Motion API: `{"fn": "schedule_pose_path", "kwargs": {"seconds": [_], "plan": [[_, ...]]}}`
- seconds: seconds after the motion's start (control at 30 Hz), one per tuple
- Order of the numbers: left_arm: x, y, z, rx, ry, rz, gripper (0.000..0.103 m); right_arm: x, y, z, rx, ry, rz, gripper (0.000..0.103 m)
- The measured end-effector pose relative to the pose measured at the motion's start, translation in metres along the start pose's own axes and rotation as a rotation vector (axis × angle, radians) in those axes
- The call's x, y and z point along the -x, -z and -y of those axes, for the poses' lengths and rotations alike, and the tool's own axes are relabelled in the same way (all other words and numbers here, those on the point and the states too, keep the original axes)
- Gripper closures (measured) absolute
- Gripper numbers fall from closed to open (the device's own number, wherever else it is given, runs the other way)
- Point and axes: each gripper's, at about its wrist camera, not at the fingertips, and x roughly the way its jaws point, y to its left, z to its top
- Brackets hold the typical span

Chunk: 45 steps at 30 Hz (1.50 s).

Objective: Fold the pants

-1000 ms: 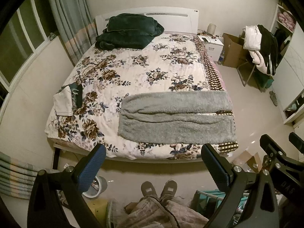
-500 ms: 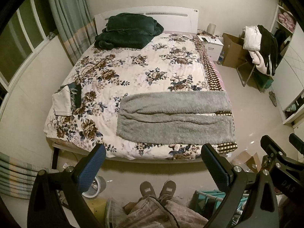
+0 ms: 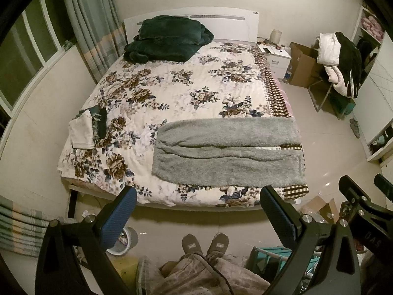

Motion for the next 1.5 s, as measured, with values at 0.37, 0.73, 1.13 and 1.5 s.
{"fn": "schedule_pose_path", "kwargs": {"seconds": [0.37,0.73,1.13,1.5], "plan": [[-0.033,-0.026,-0.01,0.055,-0.044,0.068,0.0,-0.039,-0.014,0.001,-0.011,0.013,0.033,0.0],[-0.158,-0.099,-0.008,0.05,-0.149,0.013,0.0,-0.188,-0.092,0.006,-0.022,0.063,0.026,0.0],[-0.356,-0.201,-0.022,0.031,-0.109,-0.123,0.0,-0.434,-0.184,0.014,-0.056,0.122,-0.062,0.0],[-0.59,-0.22,0.018,-0.128,-0.151,-0.301,0.0,-0.749,-0.197,-0.025,0.154,0.115,-0.254,0.0]]}}
